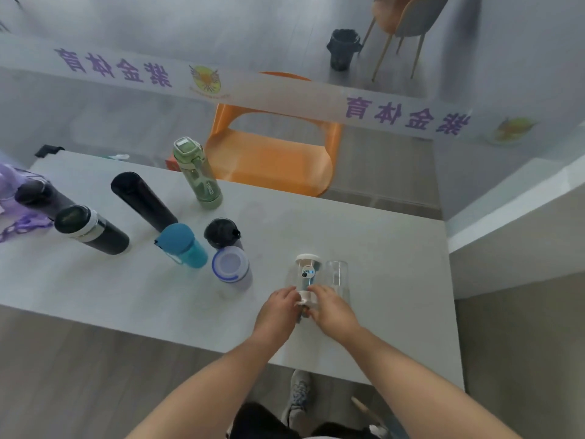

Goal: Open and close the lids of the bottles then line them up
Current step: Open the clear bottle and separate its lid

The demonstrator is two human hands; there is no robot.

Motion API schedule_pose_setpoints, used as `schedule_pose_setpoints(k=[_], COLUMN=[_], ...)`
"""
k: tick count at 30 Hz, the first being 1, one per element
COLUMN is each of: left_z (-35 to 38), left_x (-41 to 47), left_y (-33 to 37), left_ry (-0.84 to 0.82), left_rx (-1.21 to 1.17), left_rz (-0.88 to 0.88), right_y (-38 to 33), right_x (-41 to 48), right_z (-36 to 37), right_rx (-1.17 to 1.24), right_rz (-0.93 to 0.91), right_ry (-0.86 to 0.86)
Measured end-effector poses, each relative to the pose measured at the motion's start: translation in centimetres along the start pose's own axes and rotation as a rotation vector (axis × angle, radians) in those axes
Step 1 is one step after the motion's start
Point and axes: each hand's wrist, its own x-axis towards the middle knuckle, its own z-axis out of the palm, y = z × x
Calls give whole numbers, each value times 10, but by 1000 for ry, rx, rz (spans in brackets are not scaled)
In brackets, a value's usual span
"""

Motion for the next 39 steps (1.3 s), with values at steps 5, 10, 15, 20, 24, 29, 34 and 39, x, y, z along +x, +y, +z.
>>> schedule_pose_setpoints(k=[5, 10, 15, 20, 24, 29, 34, 39], left_z=[-26, -61, -81, -93, -91, -82, -70, -53], left_x=[5, 22, 35, 37, 37, 36, 30, 18], left_y=[12, 23, 25, 27, 23, 23, 26, 29], left_ry=[22, 103, 63, 154, 144, -37, 104, 147], left_rx=[-45, 95, 93, 30, 143, 130, 211, 271], left_rz=[-56, -75, -75, 1, 118, 75, 100, 40], right_y=[-1, -11, -27, -49, -57, -50, -28, 11], right_x=[2, 6, 8, 19, 31, 39, 33, 12], right_z=[-8, -19, -28, -41, -52, -62, -69, -60], right_rx=[127, 450, 595, 542, 511, 497, 501, 507], right_rz=[-25, 120, 197, 203, 239, 256, 290, 303], right_ry=[62, -34, 16, 47, 100, 77, 70, 126])
